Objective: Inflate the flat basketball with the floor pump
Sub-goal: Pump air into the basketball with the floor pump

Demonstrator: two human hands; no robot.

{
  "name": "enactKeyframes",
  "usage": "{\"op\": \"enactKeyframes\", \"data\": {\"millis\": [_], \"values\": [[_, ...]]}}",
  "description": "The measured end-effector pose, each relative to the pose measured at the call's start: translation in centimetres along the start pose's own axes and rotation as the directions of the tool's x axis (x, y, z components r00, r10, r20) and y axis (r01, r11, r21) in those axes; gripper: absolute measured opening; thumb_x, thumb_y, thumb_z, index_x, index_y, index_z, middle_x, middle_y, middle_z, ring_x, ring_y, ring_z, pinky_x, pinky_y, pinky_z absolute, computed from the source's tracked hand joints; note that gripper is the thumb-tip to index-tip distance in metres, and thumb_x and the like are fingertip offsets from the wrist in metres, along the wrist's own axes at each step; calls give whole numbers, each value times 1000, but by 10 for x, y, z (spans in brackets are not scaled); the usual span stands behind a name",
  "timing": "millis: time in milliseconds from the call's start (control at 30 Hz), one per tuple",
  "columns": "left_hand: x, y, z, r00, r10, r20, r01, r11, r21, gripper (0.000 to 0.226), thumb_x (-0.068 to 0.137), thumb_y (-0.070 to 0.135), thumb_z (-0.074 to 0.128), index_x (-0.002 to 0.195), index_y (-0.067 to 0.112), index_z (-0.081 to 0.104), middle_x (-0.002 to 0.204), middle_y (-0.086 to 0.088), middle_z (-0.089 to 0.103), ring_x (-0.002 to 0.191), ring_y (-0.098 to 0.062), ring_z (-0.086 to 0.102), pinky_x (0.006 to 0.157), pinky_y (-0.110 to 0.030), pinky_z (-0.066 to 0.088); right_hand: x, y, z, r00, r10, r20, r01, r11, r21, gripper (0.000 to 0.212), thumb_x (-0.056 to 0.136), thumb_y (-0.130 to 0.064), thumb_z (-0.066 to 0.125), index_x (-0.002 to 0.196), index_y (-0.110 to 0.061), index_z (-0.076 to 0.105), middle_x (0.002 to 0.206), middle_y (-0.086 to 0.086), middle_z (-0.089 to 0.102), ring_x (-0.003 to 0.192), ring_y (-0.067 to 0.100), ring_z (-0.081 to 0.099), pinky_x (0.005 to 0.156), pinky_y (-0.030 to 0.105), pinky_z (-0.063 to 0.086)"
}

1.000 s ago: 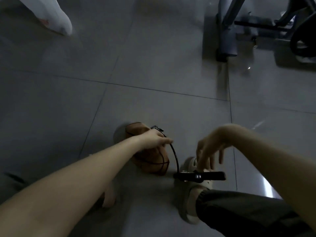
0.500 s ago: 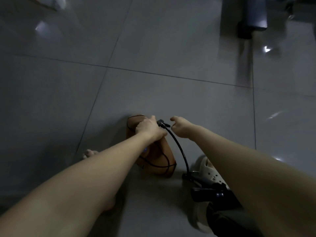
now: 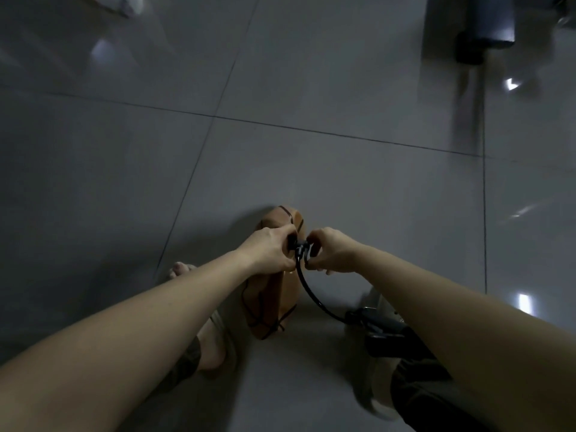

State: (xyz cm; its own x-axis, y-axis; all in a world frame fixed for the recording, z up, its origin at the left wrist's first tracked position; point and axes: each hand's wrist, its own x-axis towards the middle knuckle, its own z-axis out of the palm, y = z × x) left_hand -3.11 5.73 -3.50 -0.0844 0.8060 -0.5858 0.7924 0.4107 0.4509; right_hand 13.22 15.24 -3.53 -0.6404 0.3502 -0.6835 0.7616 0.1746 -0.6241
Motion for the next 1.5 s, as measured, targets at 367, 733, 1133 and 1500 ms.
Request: {"op": "enactKeyframes", "data": {"millis": [367,733,1133,1500], "values": [[5,0,12,993,91,-80,-85,993,77,21,92,42,65,104,30,54,96,1,69,84,-22,66,74,-42,56,6,3,-3,996,19,82,-25,997,73,24,84,-10,76,104,-2,65,92,15,72,82,25,74,70,37,63],[6,4,8,990,112,-87,-100,987,126,14,93,28,63,106,23,57,102,-5,69,94,-29,65,78,-41,53,12,1,0,997,82,17,-83,986,147,13,89,3,65,101,7,65,85,23,73,71,26,75,68,36,63],[12,15,2,994,108,24,-110,960,257,16,100,34,57,107,22,63,93,1,63,86,-21,61,74,-38,50,14,-1,-1,997,75,-6,-75,996,40,19,85,-9,75,101,0,68,85,13,75,72,20,76,72,37,64],[11,12,-3,997,76,21,-78,971,227,8,99,28,59,95,29,52,92,2,58,85,-21,59,66,-35,42,12,-2,-4,992,127,-13,-125,988,91,13,93,-5,59,103,1,65,90,20,73,76,25,76,73,42,63]]}}
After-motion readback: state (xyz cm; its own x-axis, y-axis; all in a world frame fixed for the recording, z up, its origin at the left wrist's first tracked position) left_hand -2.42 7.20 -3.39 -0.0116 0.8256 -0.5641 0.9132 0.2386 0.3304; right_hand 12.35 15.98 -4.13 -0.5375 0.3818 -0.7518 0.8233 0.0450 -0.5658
